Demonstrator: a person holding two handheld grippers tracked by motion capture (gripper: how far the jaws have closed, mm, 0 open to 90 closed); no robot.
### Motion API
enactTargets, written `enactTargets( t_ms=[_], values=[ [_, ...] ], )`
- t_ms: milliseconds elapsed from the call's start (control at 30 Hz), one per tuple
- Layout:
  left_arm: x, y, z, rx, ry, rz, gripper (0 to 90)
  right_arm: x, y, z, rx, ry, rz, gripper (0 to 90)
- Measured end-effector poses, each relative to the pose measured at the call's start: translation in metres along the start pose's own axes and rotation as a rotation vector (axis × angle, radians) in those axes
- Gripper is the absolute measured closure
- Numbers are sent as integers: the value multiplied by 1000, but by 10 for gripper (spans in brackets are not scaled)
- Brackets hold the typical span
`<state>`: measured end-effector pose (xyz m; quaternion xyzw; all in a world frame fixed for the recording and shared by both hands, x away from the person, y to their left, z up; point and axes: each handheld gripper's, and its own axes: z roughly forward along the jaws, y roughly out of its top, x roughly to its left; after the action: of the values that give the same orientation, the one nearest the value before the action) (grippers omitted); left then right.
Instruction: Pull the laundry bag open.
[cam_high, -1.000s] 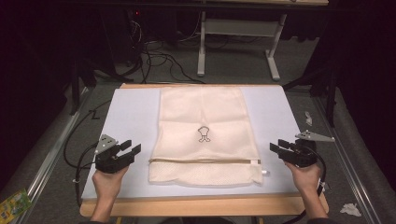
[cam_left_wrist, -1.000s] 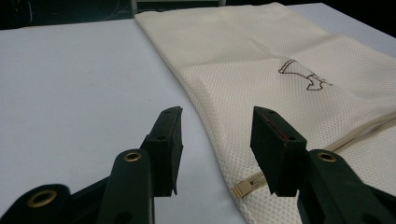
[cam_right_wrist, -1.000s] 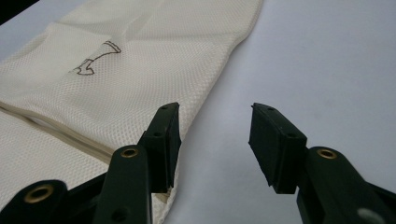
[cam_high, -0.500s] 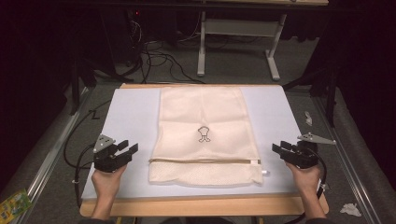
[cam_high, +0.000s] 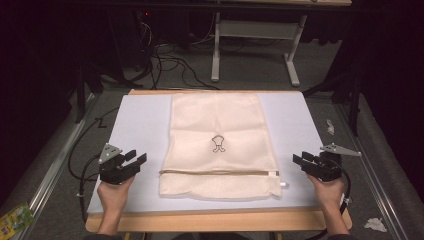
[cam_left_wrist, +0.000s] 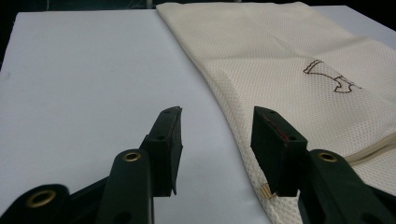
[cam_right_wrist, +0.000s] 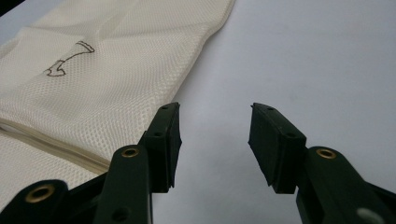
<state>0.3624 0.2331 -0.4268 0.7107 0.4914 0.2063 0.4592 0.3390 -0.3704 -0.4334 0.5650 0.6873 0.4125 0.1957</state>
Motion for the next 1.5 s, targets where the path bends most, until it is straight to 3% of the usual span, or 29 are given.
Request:
enactTargets(
  t_ms=[667, 1500],
  values=[
    [7, -2, 13, 28, 19, -23, 535, -9, -7, 11, 1, -17, 39, 541],
    [13, -7, 28, 56, 58, -25, 533, -9, -7, 22, 4, -41, 29, 540]
  ],
)
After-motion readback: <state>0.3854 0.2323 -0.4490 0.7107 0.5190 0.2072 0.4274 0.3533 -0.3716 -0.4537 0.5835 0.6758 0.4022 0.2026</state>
